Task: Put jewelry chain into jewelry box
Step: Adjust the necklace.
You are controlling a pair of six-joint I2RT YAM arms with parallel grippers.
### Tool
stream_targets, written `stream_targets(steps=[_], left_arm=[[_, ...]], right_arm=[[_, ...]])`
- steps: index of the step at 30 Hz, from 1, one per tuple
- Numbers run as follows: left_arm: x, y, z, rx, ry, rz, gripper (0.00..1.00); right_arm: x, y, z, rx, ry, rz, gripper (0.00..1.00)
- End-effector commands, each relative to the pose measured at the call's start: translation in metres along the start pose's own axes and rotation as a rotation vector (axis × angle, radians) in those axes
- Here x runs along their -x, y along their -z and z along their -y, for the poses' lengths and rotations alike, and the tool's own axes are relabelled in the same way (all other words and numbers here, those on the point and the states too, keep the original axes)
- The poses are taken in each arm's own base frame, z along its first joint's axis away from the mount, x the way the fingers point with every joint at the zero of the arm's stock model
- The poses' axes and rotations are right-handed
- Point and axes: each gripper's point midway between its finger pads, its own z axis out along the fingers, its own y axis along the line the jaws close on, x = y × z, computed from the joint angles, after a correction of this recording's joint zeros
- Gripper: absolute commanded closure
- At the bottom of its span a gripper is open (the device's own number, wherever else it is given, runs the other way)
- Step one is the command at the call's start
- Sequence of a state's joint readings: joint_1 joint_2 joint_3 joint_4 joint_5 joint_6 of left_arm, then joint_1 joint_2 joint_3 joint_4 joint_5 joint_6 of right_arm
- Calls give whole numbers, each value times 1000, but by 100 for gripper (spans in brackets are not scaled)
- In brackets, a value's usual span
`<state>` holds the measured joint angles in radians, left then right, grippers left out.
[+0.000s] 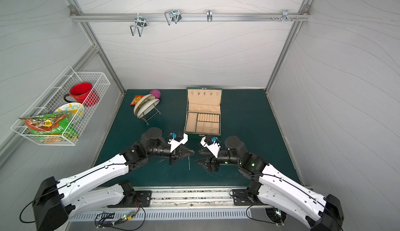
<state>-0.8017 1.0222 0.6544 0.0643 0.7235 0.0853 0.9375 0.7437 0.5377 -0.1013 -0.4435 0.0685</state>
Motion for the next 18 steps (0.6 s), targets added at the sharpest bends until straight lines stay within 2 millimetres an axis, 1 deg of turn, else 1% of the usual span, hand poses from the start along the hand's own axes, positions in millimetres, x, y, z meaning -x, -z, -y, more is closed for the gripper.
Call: stream_targets(steps=[1,3,10,15,18], left_arm=[[34,8,17,-55,-60,81,100],[35,9,20,-66,-58,83,100],[42,12,30,-116,-55,100,100],[45,13,32,-127,-52,107,100],[46,13,33,-134,-53,110,100]], right_arm=[[9,-3,-9,0,155,40,41],[12,-3,-8,-19,182,55,44],[21,4,-3,-76,235,143,49],[23,2,-6,-61,253,144,55],[27,2,-8,-60,267,160,58]])
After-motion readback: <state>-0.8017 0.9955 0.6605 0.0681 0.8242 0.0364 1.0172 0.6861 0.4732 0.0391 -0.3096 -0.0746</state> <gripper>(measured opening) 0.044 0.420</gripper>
